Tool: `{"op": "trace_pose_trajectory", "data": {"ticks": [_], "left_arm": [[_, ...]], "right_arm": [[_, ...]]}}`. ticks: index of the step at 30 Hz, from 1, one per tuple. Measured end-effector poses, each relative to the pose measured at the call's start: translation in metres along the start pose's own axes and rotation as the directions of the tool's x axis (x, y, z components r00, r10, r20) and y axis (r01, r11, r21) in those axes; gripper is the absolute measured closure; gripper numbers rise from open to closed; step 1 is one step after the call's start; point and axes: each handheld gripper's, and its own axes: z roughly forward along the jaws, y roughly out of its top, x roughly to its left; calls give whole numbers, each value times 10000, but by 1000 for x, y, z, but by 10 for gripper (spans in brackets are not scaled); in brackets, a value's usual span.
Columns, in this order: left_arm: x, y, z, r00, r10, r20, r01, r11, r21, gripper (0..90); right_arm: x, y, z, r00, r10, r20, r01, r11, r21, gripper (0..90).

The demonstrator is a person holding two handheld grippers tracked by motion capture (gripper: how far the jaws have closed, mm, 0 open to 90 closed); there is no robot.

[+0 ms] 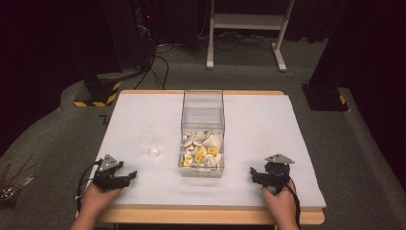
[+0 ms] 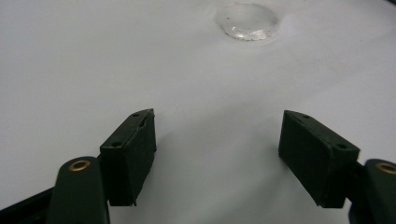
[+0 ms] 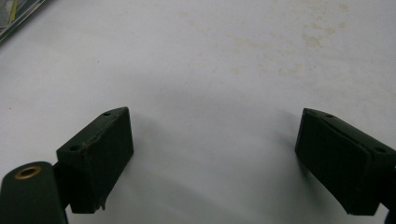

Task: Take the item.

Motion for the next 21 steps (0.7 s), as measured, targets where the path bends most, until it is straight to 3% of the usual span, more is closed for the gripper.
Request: {"op": "trace_pose_trajectory", "data": {"ticks": [21], "left_arm": [[0,0,0,10000,20,-5,-20,10000,5,277]], "right_arm": [[0,-1,-1,10000,16,-24,-16,10000,15,110]]}}
